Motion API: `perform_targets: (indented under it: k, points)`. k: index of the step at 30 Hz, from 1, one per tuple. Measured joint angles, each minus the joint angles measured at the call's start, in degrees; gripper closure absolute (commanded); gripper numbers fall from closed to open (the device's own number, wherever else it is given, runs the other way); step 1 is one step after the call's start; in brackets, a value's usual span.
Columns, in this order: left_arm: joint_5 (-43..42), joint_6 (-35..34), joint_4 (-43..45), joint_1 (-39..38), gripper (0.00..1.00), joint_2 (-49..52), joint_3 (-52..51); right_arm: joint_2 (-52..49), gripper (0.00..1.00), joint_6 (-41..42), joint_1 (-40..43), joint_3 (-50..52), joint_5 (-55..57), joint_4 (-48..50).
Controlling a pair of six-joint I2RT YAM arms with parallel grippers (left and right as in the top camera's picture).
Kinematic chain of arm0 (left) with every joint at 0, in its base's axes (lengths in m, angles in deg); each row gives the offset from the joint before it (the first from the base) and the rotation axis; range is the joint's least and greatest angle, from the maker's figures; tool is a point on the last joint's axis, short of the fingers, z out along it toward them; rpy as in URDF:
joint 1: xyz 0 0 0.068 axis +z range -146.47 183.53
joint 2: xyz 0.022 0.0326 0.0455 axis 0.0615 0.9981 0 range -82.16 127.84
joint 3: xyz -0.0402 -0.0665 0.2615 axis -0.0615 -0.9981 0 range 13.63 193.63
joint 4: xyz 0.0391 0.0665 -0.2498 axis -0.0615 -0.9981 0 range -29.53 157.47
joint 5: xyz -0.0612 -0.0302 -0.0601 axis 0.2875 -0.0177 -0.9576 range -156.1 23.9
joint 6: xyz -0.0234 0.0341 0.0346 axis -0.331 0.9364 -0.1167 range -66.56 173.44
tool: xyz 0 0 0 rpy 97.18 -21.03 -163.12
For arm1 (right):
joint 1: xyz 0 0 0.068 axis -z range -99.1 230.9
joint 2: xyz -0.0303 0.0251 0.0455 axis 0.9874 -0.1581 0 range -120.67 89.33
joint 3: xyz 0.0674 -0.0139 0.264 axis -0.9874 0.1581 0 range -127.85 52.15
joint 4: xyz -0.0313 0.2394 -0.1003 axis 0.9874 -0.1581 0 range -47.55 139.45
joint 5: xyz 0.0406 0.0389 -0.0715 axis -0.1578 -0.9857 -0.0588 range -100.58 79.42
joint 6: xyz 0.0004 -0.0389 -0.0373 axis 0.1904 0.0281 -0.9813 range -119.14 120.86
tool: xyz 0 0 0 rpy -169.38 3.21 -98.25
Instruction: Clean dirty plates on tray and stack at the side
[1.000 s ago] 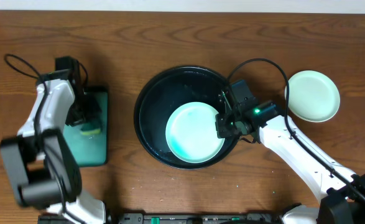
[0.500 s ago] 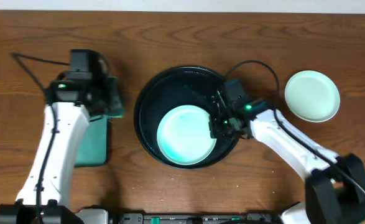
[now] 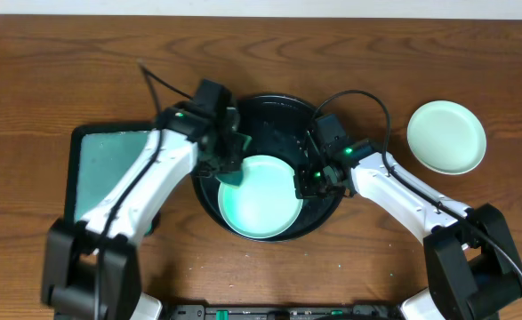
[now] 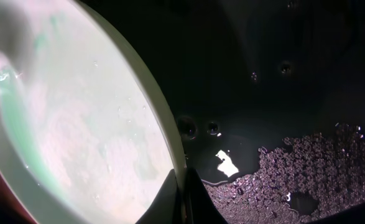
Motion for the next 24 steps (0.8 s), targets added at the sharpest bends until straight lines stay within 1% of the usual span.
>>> perform_targets:
  k: [7, 13, 19, 24]
  points:
    - [-4.8, 0.0, 2.5, -2.7, 0.93, 6.4, 0.0, 0.0, 0.99, 0.5, 0.0, 0.0, 0.2, -0.1]
    - [-6.9, 0.0, 2.3, -3.6, 0.93, 7.9, 0.0, 0.0, 0.99, 1.1, 0.0, 0.0, 1.1, 0.0]
    - [-9.2, 0.4, -2.8, -4.0, 0.93, 7.9, 0.0, 0.0, 0.99, 1.8, 0.0, 0.0, 1.8, 0.2]
    - [-10.1, 1.8, -5.4, -4.7, 0.93, 7.9, 0.0, 0.0, 0.99, 2.2, 0.0, 0.0, 2.0, 0.4]
